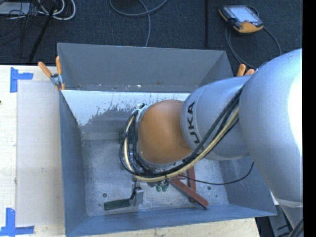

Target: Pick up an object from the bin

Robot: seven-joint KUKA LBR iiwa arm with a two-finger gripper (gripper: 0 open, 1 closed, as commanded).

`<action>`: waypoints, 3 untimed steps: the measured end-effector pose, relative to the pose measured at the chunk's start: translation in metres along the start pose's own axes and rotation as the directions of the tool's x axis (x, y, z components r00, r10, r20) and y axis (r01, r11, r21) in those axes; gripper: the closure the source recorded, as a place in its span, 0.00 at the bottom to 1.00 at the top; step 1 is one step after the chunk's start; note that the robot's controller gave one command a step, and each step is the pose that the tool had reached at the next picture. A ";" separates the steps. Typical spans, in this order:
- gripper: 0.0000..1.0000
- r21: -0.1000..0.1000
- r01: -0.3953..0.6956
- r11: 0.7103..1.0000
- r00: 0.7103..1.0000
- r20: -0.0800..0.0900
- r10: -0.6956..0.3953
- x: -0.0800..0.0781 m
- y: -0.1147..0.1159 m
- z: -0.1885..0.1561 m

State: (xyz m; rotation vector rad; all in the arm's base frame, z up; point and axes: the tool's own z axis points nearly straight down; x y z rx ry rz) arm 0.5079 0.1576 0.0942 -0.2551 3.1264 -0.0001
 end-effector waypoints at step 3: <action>1.00 -0.002 0.017 1.000 1.000 0.004 -0.017 -0.001 0.046 -0.162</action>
Offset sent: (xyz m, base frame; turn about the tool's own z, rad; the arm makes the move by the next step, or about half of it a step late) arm 0.0000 0.0000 0.0000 0.0000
